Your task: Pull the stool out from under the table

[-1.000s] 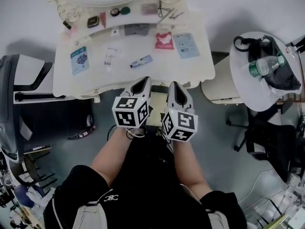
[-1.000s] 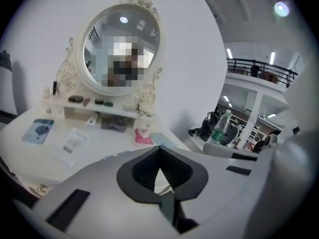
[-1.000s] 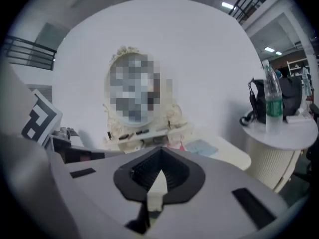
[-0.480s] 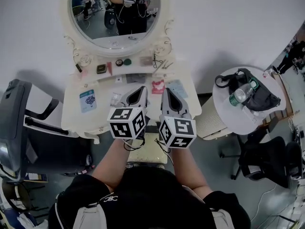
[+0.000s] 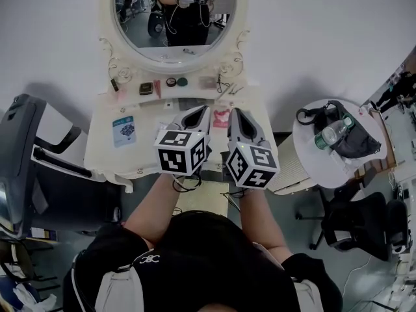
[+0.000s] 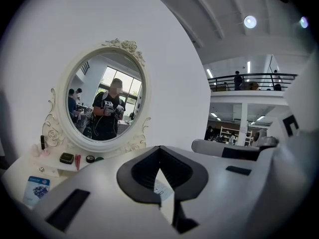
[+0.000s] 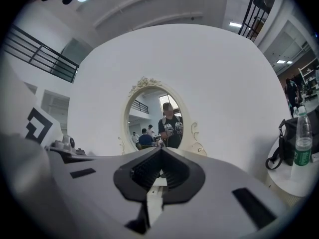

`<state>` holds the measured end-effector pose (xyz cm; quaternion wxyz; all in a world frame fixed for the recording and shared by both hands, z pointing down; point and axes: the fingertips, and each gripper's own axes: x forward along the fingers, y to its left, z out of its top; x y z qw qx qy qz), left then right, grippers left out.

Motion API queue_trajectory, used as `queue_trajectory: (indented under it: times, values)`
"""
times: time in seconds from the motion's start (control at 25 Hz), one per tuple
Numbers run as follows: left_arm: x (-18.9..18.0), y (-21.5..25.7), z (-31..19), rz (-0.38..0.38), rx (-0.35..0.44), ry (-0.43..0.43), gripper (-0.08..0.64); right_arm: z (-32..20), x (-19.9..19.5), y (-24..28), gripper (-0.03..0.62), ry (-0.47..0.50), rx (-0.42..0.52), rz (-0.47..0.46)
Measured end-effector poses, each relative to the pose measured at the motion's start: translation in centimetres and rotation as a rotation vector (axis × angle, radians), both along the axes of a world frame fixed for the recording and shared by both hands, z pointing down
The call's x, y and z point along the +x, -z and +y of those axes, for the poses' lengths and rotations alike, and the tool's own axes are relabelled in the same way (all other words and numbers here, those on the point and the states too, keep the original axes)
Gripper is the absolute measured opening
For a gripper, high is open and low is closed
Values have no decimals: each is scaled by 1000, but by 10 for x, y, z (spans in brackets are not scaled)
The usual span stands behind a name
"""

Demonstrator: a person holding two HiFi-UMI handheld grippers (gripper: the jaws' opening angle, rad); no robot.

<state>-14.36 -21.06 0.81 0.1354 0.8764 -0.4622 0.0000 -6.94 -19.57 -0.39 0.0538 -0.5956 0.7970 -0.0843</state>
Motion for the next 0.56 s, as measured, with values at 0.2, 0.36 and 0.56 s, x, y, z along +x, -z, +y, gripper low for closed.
queue_trajectory:
  times: [0.2, 0.36, 0.56]
  values:
    - [-6, -15, -10, -28, -34, -6, 3, -9, -8, -15, 8, -5, -31, 46]
    - [-8, -11, -18, -37, -37, -13, 3, -15, -14, -12, 8, -4, -32, 72]
    - [-6, -6, -24, -31, -29, -32, 3, -20, -15, -9, 8, -7, -27, 86]
